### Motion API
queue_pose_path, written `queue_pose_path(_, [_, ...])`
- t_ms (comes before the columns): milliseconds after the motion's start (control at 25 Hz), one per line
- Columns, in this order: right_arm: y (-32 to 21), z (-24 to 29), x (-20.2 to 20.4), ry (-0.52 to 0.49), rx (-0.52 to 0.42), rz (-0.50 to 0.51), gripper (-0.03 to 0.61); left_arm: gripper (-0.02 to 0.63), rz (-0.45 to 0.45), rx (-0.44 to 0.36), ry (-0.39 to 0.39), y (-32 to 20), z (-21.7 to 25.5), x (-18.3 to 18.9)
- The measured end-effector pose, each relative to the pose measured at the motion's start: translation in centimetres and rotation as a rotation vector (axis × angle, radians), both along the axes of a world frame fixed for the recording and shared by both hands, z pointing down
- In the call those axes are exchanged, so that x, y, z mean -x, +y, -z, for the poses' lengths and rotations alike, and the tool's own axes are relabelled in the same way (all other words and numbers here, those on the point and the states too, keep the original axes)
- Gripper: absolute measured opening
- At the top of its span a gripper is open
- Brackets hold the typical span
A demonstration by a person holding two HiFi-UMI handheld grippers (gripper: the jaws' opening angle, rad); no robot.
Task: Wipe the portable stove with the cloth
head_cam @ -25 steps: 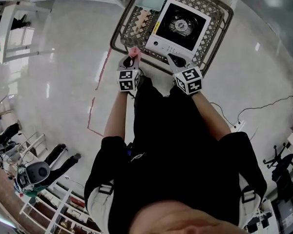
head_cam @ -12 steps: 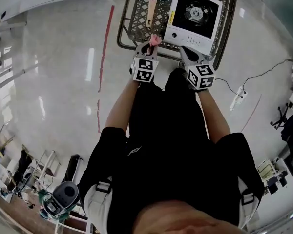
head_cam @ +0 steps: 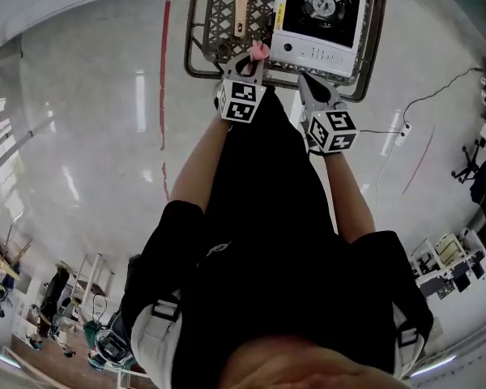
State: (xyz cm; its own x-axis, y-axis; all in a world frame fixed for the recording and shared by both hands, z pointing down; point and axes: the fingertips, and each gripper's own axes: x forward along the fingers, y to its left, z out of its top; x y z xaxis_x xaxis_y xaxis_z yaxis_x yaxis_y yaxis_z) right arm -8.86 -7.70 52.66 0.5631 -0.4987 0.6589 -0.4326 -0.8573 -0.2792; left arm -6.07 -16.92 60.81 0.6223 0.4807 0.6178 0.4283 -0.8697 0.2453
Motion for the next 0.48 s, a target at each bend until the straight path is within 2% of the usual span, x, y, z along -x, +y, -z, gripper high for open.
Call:
queue_pose_path(320, [-0.9,-0.5,-2.8,-0.006,-0.051,0.002,0.003,0.031,0.0,-0.003,-0.011,0.9,0.6,-2.8])
queue_pose_path(480, [-0.7,-0.5,-4.1,-0.006,-0.073,-0.019,0.003,0.031,-0.012,-0.03,-0.014,1.3,0.6,-4.7])
